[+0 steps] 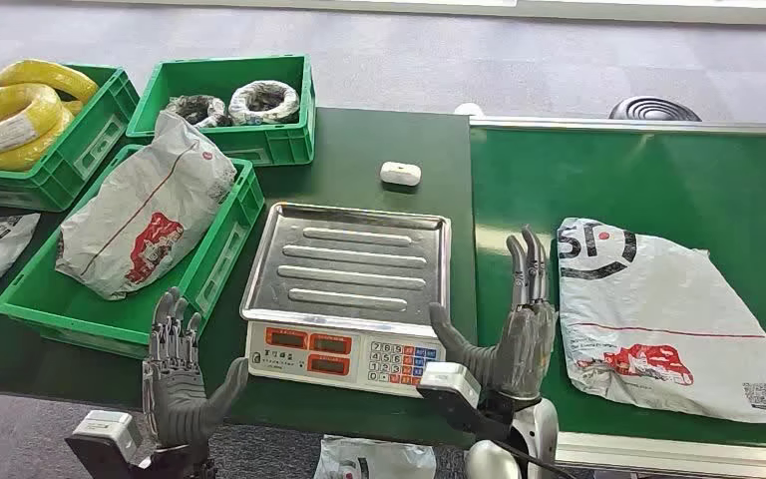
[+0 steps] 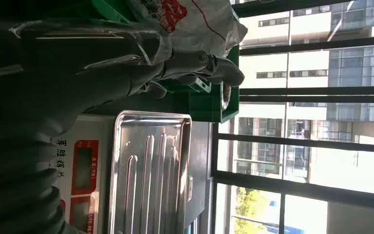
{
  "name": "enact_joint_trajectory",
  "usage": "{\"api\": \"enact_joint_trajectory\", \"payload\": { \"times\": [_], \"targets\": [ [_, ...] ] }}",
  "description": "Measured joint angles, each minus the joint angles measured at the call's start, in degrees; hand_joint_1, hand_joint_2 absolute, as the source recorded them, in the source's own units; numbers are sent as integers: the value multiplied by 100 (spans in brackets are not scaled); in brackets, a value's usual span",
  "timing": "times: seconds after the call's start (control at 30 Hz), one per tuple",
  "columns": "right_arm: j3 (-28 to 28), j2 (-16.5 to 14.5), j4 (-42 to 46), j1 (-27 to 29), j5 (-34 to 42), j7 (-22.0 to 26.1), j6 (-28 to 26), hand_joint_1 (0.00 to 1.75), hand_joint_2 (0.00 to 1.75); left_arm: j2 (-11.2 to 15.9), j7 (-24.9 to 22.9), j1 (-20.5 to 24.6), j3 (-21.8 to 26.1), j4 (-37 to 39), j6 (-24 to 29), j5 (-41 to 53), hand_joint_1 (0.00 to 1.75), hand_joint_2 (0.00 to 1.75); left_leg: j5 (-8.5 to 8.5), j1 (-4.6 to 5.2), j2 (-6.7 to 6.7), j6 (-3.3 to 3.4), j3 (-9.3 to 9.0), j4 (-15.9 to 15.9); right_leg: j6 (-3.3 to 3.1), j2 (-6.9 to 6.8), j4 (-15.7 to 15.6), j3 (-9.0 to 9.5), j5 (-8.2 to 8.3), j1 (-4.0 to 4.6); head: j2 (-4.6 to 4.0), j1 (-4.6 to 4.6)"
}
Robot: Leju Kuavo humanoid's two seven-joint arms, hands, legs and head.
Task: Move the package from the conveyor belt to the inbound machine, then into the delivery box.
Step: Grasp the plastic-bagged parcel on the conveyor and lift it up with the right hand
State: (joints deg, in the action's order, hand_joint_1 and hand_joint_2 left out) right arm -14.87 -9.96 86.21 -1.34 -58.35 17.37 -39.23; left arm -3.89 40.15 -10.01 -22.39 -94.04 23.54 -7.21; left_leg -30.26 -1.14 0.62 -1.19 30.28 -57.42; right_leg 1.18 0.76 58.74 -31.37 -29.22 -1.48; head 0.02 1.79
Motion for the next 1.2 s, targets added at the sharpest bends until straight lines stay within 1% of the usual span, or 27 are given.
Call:
{"api": "enact_joint_trajectory", "payload": {
  "times": [0.07,0.2,0.27,0.33,0.43,0.5,0.57,0.63,0.73,0.83,0.97,1.07,1.1,1.2],
  "targets": [
    [367,1,-76,-67,-268,-157,-5,0,175,1,0,-22,-13,-1,-3,0,0,175,0,1,1,0,0,-1,0,-2,0,2,0,-1,0,-2],
    [1832,80,-629,-485,-1168,-645,-30,0,175,2,-1,-60,-51,2,-129,-28,0,175,0,2,0,1,-3,-5,3,-3,-2,4,4,-3,0,0],
    [2559,251,-1119,-808,-1400,-772,-32,0,175,5,0,-51,-60,7,-222,-72,0,175,1,3,4,2,-4,-8,4,-6,-3,8,5,-4,0,-1],
    [3186,498,-1681,-1137,-1528,-876,-33,0,175,15,0,-35,-59,18,-292,-107,0,175,2,3,8,4,-4,-9,6,-10,-2,12,6,-4,0,-1],
    [3788,870,-2524,-1570,-1692,-1108,1,0,175,31,0,2,-56,32,-356,-126,0,175,2,3,1,4,-5,-8,6,-5,-2,11,8,-4,0,2],
    [4001,1169,-3262,-1919,-1767,-1317,195,0,175,38,0,34,-56,34,-400,-130,0,175,2,3,1,5,-6,-8,5,-4,-2,9,10,-4,0,3],
    [4123,1477,-3997,-2262,-1779,-1409,606,0,175,43,0,53,-49,34,-434,-131,0,175,3,2,6,5,-5,-9,5,-8,-2,10,10,-4,0,0],
    [4206,1731,-4604,-2544,-1706,-1375,1089,0,175,48,-1,67,-31,34,-468,-128,0,175,4,2,7,6,-5,-9,6,-10,-2,11,10,-4,0,0],
    [4326,2027,-5352,-2877,-1497,-1214,1766,0,175,50,-1,103,12,34,-528,-121,0,175,4,2,7,6,-4,-9,6,-9,-1,10,10,-4,0,1],
    [4393,2185,-5783,-3047,-1438,-1166,1914,0,175,50,-1,115,42,34,-537,-120,0,175,4,2,7,6,-2,-9,6,-9,-1,8,9,-3,0,2],
    [4456,2297,-6117,-3186,-1416,-1157,1965,0,175,50,0,123,68,38,-538,-120,0,175,4,2,6,6,-1,-8,6,-9,-1,7,9,-3,0,2],
    [4495,2341,-6279,-3253,-1300,-1055,2295,0,175,50,0,125,85,38,-543,-113,0,175,4,2,6,6,-1,-9,6,-8,-2,8,9,-3,0,1],
    [4513,2349,-6322,-3270,-1233,-991,2460,41,175,49,-1,125,97,38,-545,-108,0,175,4,2,6,7,-1,-9,6,-8,-1,8,9,-3,0,0],
    [4582,2353,-6416,-3312,-1016,-763,2860,172,175,48,-1,123,163,38,-546,-88,0,175,4,2,6,7,-1,-9,6,-8,-1,9,10,-3,0,1]
  ]
}}
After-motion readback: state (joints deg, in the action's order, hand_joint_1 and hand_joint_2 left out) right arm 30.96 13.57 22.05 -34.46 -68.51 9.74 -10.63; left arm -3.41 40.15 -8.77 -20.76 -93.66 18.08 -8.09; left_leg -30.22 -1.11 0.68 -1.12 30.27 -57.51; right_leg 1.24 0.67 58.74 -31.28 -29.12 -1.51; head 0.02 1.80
